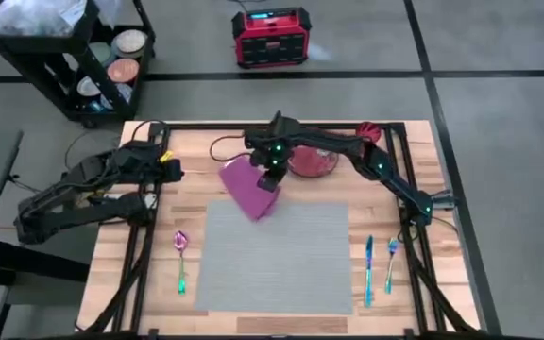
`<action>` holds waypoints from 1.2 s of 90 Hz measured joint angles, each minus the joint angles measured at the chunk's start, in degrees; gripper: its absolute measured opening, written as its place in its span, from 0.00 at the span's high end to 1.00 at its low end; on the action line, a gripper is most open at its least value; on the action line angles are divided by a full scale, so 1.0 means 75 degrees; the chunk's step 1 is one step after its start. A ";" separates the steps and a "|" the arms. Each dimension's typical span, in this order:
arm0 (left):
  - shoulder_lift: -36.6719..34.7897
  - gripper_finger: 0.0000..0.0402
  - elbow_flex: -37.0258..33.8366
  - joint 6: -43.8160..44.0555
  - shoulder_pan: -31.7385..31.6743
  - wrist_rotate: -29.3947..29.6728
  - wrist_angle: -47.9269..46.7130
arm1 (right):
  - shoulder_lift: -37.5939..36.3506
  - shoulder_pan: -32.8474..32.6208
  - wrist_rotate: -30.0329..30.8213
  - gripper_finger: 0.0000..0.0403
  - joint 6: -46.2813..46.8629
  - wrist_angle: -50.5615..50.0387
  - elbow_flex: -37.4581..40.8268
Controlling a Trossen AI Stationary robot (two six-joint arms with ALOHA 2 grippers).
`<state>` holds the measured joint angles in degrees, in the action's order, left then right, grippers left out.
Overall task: Set table place
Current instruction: Put the violet table napkin on the gray table mat, then fold the violet table napkin on the gray table mat
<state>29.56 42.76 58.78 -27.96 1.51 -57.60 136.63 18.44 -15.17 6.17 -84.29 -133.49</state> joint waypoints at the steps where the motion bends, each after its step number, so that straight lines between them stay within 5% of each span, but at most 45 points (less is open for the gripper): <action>1: 0.0000 1.00 0.0000 -0.0010 -0.0001 0.0002 0.0013 | -0.0016 0.0014 0.0045 1.00 -0.0002 -0.0027 0.0002; 19: 0.0000 1.00 0.0000 -0.0127 0.0002 0.0026 0.0315 | -0.0296 -0.0006 0.0123 1.00 0.0036 0.0015 -0.0009; 41: 0.0004 1.00 0.0000 -0.0228 0.0002 0.0057 0.0276 | -0.0222 -0.1339 -0.0368 1.00 -0.0167 0.0751 -0.0009; 53: 0.0006 1.00 0.0000 -0.0229 0.0002 0.0277 0.0277 | -0.0165 -0.1736 0.0808 0.99 -0.1297 0.1535 0.0008; 65: 0.0014 1.00 -0.0003 -0.0293 0.0000 0.0366 0.0279 | -0.0186 -0.1244 0.0775 0.94 -0.1914 0.1836 -0.0009; 85: 0.0091 0.99 -0.0003 -0.0679 0.0002 0.0325 0.0282 | -0.0183 -0.0143 0.0259 0.71 -0.2207 0.0790 -0.0007; 108: 0.0357 0.90 -0.0003 -0.1353 0.0002 0.0314 0.0395 | 0.0014 0.0599 0.0351 0.54 -0.2146 0.0726 -0.0017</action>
<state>32.24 42.74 48.63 -27.94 3.86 -54.64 136.74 22.93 -12.53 -9.93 -78.85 -133.61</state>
